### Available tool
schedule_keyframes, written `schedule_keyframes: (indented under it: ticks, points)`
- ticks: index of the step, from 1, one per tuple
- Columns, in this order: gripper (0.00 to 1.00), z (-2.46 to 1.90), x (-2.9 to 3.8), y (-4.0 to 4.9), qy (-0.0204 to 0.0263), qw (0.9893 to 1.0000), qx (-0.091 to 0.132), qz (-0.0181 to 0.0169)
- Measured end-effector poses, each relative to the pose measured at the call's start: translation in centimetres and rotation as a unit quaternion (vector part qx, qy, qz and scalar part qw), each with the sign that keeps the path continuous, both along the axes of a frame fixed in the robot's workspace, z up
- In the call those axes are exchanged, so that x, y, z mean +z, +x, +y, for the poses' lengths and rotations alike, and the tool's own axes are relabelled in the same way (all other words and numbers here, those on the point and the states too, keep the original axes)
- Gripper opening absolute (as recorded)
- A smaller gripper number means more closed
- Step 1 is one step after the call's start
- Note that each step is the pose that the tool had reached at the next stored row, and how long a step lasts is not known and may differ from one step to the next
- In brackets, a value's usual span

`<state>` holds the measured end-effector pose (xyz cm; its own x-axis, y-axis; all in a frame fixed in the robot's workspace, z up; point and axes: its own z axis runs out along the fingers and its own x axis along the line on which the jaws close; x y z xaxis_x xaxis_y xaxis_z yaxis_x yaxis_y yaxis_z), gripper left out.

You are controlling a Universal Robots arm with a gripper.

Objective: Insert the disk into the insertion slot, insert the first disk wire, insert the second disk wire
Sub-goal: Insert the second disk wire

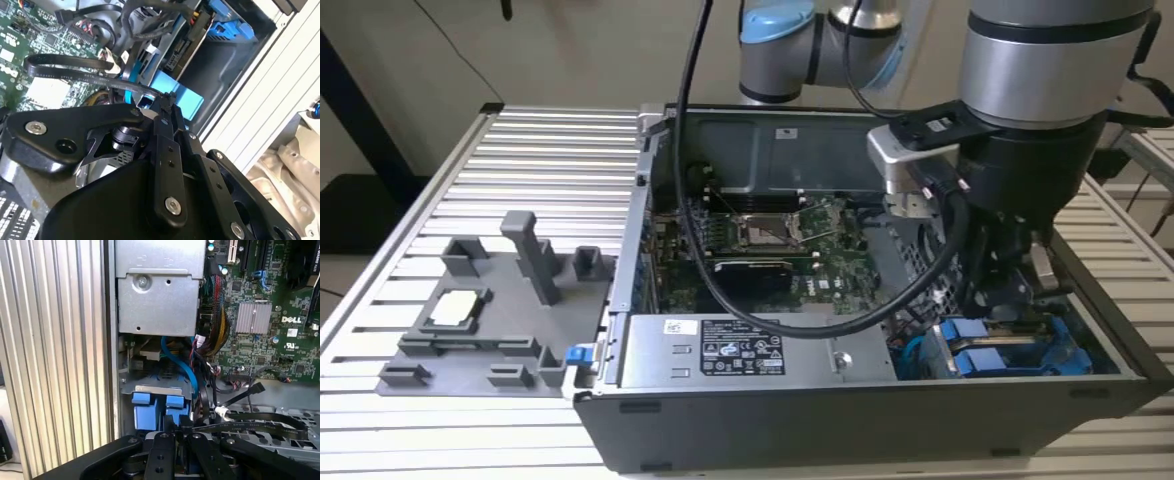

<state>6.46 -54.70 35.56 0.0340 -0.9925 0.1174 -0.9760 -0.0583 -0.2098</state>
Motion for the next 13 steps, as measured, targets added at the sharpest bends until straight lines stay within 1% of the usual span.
schedule_keyframes:
  ticks: [9, 11, 12, 13]
  points:
    - [0.16, -0.08, -0.19, 2.04, -0.0001, 1.0000, 0.000, 0.0062]
    - [0.16, -0.12, -0.23, 2.34, 0.0004, 1.0000, 0.000, 0.0070]
    - [0.16, -0.12, -0.25, 2.34, 0.0054, 1.0000, -0.001, 0.0070]
    - [0.16, -0.12, -0.26, 2.34, 0.0147, 0.9999, -0.003, 0.0070]
